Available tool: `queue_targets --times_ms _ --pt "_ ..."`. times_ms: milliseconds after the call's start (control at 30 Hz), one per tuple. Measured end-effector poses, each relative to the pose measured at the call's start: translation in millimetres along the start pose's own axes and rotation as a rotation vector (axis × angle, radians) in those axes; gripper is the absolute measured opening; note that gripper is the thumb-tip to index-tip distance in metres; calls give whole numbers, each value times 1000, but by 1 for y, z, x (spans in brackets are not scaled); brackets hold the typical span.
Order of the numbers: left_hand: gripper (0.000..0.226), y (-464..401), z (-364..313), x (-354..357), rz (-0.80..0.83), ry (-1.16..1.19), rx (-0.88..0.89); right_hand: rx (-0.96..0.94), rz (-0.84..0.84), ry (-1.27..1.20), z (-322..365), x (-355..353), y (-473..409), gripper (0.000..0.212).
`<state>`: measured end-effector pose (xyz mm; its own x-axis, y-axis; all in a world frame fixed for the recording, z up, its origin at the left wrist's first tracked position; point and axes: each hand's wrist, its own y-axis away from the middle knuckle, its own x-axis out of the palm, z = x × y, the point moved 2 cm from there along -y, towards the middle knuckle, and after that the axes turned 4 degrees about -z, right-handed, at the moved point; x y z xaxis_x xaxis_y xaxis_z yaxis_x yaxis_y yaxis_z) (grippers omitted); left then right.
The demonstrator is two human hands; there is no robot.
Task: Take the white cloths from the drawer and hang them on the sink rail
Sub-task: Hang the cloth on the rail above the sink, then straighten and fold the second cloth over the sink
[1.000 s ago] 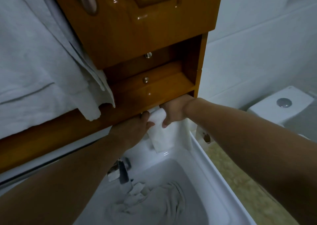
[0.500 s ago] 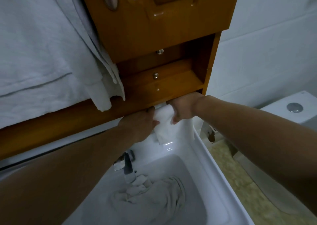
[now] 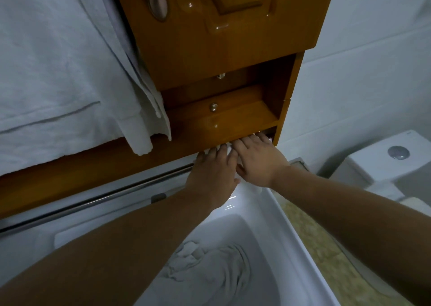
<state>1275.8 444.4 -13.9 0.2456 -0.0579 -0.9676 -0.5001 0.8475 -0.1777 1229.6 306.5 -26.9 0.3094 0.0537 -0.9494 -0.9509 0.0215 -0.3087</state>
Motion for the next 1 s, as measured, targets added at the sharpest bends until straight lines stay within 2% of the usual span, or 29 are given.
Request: queue_targets --times_ms 100,200,300,400,500,667,733,800,867,1000 --pt "70 -3 10 6 5 21 5 34 63 41 -1 -2 -6 45" --pt "58 -2 31 12 35 18 -102 35 167 128 -3 -4 -12 56" --pt "46 1 42 17 75 -3 -85 39 242 138 -3 -7 -19 57" --pt "45 2 40 18 73 -25 -77 44 297 145 -2 -8 -25 53" --pt "51 2 38 16 62 -63 -102 54 324 139 -5 -7 -27 57" --pt "84 25 33 -7 -44 20 -58 79 354 176 0 -11 -21 84" --pt "84 43 25 -11 -50 34 -30 67 296 208 8 -17 -15 76" --pt "78 68 16 -7 -43 74 -25 15 118 168 15 -19 -6 59" --pt "70 99 10 6 -30 99 -14 -73 -79 110 24 -16 8 52" --pt "61 161 13 48 131 145 -81 -290 -200 18 53 20 53 43"
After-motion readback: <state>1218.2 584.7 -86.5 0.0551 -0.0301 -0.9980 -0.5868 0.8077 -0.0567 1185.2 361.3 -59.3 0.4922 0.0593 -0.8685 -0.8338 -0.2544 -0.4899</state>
